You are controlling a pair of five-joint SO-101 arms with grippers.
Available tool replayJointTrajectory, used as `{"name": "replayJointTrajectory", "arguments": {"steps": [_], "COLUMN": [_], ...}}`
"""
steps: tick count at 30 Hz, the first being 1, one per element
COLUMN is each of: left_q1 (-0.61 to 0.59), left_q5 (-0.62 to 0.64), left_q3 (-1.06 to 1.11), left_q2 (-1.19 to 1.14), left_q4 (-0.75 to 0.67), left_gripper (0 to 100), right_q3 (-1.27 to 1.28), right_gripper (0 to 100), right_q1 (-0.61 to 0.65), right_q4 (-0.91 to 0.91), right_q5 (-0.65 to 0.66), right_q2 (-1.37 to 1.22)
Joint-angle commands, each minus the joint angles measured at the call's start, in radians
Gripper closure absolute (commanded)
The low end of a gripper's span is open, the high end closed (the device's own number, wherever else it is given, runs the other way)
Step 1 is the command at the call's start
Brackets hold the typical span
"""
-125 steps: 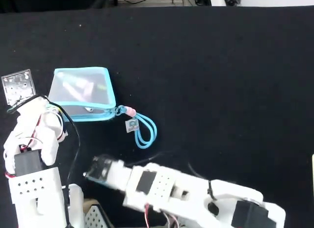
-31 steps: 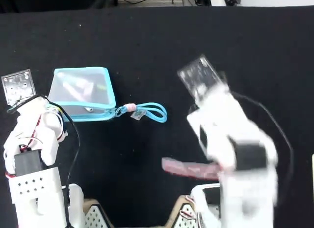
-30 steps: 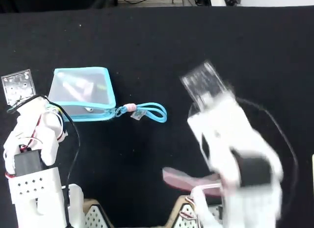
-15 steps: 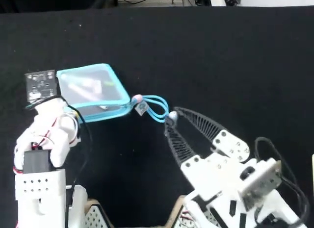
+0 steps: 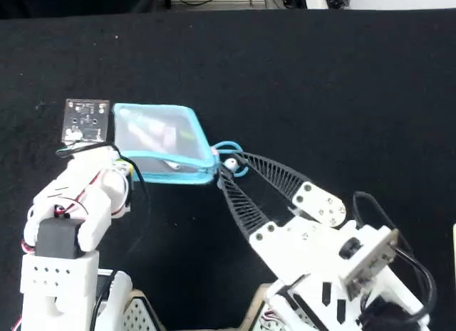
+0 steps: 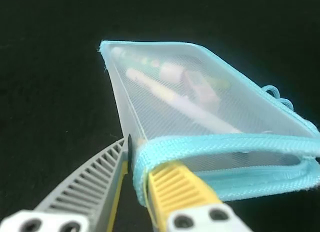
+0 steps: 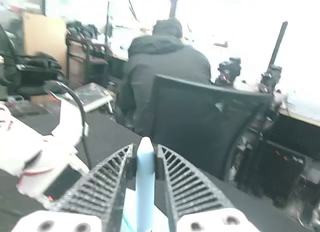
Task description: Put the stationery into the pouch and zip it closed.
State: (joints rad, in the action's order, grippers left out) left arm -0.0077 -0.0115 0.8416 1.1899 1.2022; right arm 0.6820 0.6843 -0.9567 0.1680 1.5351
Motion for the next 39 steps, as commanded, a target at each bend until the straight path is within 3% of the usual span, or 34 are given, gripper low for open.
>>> {"name": "replayJointTrajectory", "arguments": {"steps": [1,5,14,20,26,33,39], "left_q1": [0.044,0.044,0.035,0.033,0.030,-0.038,-0.036], "left_q5": [-0.009,-0.009,-0.009,-0.009,-0.009,-0.009,-0.008], "left_q3": [-0.094,-0.128,-0.093,-0.091,-0.091,-0.091,-0.091], "left_q2": [0.009,0.008,0.006,0.008,0.008,0.008,0.006], "left_q4": [-0.006,0.002,0.003,0.003,0.003,0.003,0.003], "left_gripper": [97,97,97,97,97,97,97], "right_q3": [0.028,0.133,0.392,0.544,0.653,0.667,0.710], "right_gripper": [98.5,98.6,98.6,98.7,98.7,98.4,98.2], "right_q1": [0.081,0.166,0.160,0.081,0.072,0.074,0.074], "right_q4": [0.100,0.247,0.557,0.678,0.677,0.431,0.396], "right_q5": [-0.009,-0.002,0.003,0.160,0.203,0.195,0.195], "right_q2": [-0.004,-0.005,-0.005,0.002,0.004,0.015,0.033]}}
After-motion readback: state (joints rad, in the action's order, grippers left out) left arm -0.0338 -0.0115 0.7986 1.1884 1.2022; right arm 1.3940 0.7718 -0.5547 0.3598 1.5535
